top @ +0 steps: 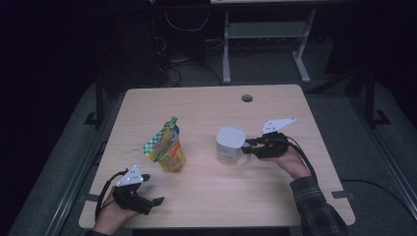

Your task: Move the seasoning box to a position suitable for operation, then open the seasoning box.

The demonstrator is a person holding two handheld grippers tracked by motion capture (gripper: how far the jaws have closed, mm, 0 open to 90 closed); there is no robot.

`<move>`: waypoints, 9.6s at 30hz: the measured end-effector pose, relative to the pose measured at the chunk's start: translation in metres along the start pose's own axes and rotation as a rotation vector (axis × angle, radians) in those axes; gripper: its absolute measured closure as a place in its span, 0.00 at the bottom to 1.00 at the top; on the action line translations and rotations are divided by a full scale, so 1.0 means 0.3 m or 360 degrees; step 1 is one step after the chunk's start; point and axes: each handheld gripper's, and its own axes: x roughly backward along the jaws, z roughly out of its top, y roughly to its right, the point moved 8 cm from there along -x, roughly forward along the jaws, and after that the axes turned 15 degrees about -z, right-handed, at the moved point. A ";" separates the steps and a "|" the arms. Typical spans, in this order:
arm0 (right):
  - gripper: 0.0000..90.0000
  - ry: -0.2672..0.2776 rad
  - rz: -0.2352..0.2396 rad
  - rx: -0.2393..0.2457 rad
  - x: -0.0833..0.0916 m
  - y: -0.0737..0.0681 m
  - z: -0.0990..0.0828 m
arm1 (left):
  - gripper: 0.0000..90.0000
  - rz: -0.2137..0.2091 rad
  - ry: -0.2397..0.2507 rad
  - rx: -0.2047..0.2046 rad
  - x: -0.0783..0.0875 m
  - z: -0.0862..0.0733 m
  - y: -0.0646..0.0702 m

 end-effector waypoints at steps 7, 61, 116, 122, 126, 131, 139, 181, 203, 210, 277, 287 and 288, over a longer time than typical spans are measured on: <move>0.70 -0.0011 -0.0007 0.0019 -0.004 -0.003 -0.002 | 0.00 -0.0009 -0.0007 -0.0005 -0.003 0.000 0.002; 0.76 0.0034 0.0122 0.0152 0.115 -0.230 -0.052 | 0.00 -0.0037 -0.0017 -0.0023 -0.013 0.002 0.017; 0.99 0.0009 0.0134 0.0051 0.242 -0.374 -0.224 | 0.00 -0.0094 -0.0046 0.0010 -0.025 0.000 0.040; 1.00 -0.0023 0.0149 0.0069 0.203 -0.398 -0.236 | 0.00 -0.0094 -0.0049 -0.0005 -0.027 -0.001 0.040; 1.00 -0.0034 0.0127 0.0058 0.182 -0.395 -0.240 | 0.00 -0.0094 -0.0048 -0.0004 -0.031 -0.001 0.041; 1.00 -0.0043 0.0090 0.0049 0.162 -0.379 -0.240 | 0.00 -0.0100 -0.0048 0.0002 -0.033 -0.002 0.044; 1.00 -0.0051 0.0076 0.0062 0.154 -0.370 -0.238 | 0.00 -0.0104 -0.0047 -0.0001 -0.033 -0.001 0.044; 0.52 -0.0019 -0.0269 -0.0165 0.227 -0.134 -0.284 | 0.00 -0.0206 -0.0061 -0.0084 -0.077 0.039 0.130; 0.31 -0.0054 -0.0355 -0.0212 0.212 -0.104 -0.305 | 0.00 -0.0323 -0.0016 -0.0161 -0.134 0.140 0.185; 0.30 -0.0054 -0.0373 -0.0206 0.211 -0.096 -0.308 | 0.00 -0.0358 0.0026 -0.0184 -0.156 0.191 0.203; 0.30 -0.0072 -0.0354 -0.0210 0.202 -0.095 -0.324 | 0.21 -0.0514 0.0109 -0.0437 -0.357 0.429 0.214; 0.30 -0.0073 -0.0354 -0.0211 0.202 -0.094 -0.325 | 0.22 -0.0507 0.0112 -0.0451 -0.348 0.437 0.217; 0.30 -0.0073 -0.0354 -0.0211 0.202 -0.094 -0.325 | 0.22 -0.0510 0.0117 -0.0445 -0.346 0.439 0.218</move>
